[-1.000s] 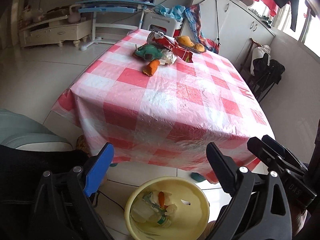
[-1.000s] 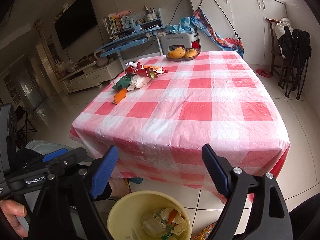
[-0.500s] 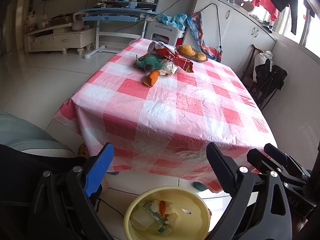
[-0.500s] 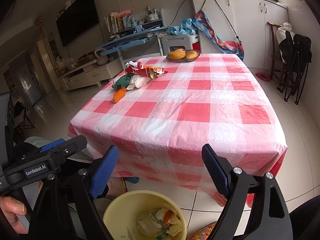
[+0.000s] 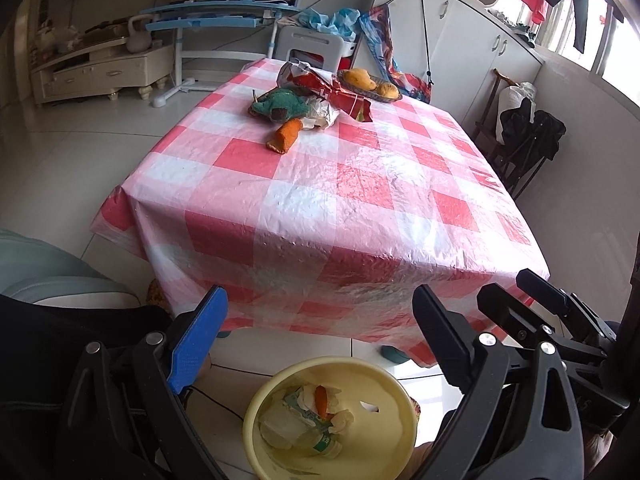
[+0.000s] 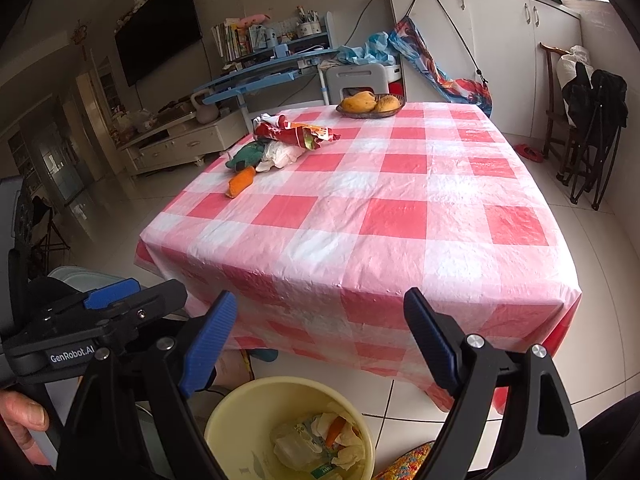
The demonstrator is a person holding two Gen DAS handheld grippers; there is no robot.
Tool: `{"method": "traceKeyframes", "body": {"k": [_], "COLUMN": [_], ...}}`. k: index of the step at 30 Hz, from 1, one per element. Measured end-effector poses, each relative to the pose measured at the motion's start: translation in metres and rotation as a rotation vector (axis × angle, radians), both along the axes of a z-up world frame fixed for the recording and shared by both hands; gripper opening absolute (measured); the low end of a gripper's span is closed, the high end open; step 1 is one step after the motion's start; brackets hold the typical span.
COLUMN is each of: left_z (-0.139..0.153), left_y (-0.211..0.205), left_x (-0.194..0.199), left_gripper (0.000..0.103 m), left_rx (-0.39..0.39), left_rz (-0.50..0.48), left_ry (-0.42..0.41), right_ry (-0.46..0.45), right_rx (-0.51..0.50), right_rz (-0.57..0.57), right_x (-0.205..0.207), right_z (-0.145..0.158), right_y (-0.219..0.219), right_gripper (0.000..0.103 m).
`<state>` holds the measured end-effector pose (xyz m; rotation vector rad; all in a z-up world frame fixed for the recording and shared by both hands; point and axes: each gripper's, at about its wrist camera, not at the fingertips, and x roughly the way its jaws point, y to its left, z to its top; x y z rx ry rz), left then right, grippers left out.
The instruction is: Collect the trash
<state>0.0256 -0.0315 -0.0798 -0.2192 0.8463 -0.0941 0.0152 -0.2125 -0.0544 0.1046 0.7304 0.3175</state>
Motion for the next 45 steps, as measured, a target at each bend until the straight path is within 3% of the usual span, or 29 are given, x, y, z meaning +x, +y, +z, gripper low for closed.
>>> {"method": "traceKeyframes", "body": {"k": [45], "left_z": [-0.0027], "left_y": [0.0035], "left_x": [0.0019], "left_gripper": [0.09], "left_rx": [-0.003], "left_rz": [0.011], "left_ry": [0.015], "right_ry": [0.013], "right_rx": [-0.009], "right_rz": [0.006], "right_x": [0.0017], "right_z": [-0.0061], "right_y": [0.005], "right_gripper": [0.082]}}
